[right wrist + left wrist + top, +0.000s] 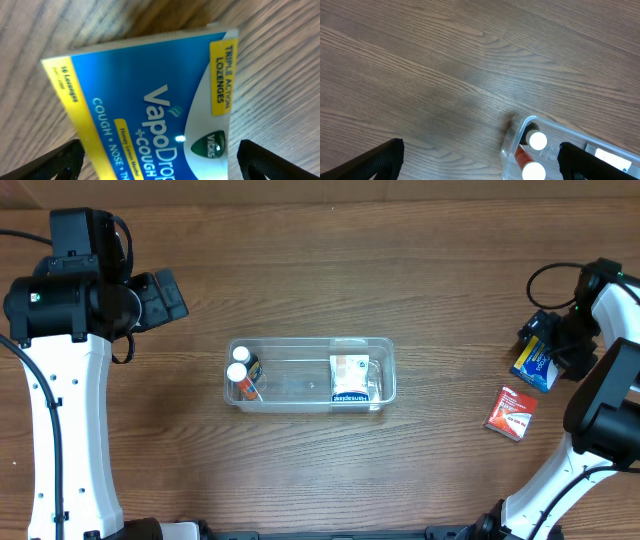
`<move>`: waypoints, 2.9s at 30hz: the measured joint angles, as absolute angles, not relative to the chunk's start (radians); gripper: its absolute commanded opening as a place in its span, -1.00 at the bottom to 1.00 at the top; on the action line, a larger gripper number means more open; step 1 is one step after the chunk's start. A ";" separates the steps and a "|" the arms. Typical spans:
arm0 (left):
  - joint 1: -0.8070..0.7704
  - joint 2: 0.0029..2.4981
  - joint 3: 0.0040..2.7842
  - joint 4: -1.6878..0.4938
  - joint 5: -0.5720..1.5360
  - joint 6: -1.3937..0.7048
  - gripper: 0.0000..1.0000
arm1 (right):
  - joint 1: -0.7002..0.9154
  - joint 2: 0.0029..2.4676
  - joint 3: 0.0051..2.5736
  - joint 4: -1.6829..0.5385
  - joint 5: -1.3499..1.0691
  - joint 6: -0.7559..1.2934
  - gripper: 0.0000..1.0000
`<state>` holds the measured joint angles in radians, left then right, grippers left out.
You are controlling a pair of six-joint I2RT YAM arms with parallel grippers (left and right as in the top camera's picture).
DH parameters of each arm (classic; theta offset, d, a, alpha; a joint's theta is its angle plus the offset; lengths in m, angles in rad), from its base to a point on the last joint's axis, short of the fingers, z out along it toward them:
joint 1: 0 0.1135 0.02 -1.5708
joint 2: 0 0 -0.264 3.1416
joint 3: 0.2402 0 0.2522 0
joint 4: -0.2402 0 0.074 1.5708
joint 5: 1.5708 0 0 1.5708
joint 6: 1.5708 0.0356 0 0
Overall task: Pack container
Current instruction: 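Move right gripper to the blue VapoDrops box and grasp it, then lower the VapoDrops box into the container beside the Hansaplast box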
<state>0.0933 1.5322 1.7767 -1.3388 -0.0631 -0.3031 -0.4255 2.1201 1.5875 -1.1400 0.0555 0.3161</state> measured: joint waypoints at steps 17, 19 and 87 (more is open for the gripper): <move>0.093 1.532 1.777 -1.339 -0.063 -0.303 1.00 | -0.426 2.120 1.533 -1.119 0.036 0.314 0.46; 0.093 1.532 1.777 -1.339 -0.063 -0.303 1.00 | -0.426 2.120 1.538 -1.137 0.031 0.314 0.45; 0.093 1.532 1.777 -1.340 -0.063 -0.303 1.00 | 0.780 1.946 1.591 -1.039 -0.045 0.628 0.67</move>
